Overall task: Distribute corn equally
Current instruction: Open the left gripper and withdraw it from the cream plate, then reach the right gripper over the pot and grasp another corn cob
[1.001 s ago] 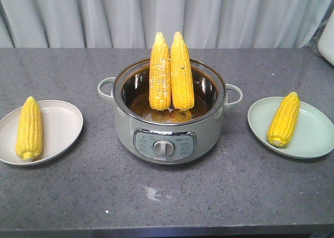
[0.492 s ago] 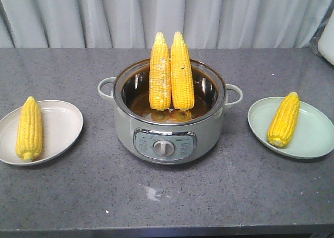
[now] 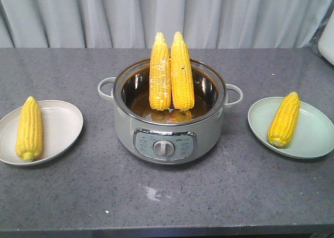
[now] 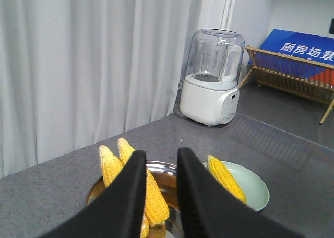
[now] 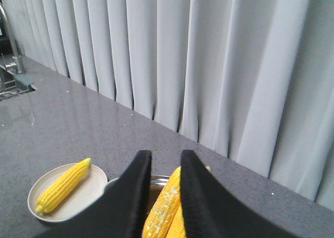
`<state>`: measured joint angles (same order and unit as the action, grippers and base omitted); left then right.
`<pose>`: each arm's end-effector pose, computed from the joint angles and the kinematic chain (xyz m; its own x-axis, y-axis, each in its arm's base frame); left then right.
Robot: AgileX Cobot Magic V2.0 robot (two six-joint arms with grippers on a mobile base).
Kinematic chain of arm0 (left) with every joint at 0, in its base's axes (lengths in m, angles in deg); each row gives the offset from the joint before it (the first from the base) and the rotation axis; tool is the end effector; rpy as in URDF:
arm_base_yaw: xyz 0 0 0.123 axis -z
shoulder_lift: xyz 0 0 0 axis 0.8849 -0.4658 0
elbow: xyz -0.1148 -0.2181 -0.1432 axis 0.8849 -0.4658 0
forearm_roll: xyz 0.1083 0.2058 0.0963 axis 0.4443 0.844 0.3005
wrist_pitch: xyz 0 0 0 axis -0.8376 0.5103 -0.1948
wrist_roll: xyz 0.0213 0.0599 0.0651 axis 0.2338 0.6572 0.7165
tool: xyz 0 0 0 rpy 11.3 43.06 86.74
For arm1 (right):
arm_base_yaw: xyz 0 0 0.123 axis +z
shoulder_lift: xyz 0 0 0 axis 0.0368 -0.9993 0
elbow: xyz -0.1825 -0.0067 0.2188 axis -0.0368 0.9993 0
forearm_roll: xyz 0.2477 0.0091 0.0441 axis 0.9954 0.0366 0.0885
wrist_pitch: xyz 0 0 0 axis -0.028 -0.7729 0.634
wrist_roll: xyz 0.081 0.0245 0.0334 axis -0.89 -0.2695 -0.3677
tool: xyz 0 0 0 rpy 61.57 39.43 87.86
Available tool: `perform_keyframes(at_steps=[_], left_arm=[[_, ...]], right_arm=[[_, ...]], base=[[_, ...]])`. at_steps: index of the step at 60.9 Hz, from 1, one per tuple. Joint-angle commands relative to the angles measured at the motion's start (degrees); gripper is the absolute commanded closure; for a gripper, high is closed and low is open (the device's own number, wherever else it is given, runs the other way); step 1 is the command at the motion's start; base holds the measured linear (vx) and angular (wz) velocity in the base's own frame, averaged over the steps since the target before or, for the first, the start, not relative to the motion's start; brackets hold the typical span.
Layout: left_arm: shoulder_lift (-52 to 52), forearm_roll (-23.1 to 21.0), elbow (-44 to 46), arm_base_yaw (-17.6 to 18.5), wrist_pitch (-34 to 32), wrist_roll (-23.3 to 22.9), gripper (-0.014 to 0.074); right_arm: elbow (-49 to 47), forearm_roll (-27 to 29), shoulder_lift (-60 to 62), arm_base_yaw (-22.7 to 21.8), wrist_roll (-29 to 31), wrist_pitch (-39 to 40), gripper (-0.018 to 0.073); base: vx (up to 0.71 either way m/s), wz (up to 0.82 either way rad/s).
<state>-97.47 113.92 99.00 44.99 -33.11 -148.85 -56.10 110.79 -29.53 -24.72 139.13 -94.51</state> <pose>0.1815 -0.0260 0.4864 -0.1162 -0.0913 -0.9890 0.6675 0.7302 -0.1458 0.2057 0.0035 0.5441 -0.1350 -0.0077 -0.9908 -0.6699 0.7375 0.0855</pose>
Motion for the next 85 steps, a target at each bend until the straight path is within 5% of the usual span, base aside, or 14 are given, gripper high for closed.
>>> perform_keyframes(at_steps=[1, 13, 30, 58, 85], left_arm=[[0.52, -3.12, 1.76, 0.45, 1.18, -0.68, 0.0451], [0.94, -4.73, 1.76, 0.45, -2.63, -0.68, 0.0451], [4.74, -3.99, 1.76, 0.45, -4.09, -0.68, 0.0451], [5.36, -4.07, 1.76, 0.45, -5.49, -0.68, 0.0451], [5.36, -4.02, 1.76, 0.45, -5.87, -0.68, 0.0451]], right_arm=[[-1.34, 4.47, -0.88, 0.32, 0.87, 2.45, 0.0186], [-1.34, -1.78, -6.8, 9.03, 0.81, 10.14, -0.0118], [-1.58, -11.3, -17.33, 24.5, 0.75, 25.44, -0.0076], [-28.18, -13.28, -39.57, 27.49, -10.18, 16.8, -0.0065], [-28.88, -13.07, -51.2, 29.99, -9.76, 18.07, -0.0052]], base=[[0.0, 0.0], [0.0, 0.0], [0.0, 0.0], [0.0, 0.0], [0.0, 0.0]])
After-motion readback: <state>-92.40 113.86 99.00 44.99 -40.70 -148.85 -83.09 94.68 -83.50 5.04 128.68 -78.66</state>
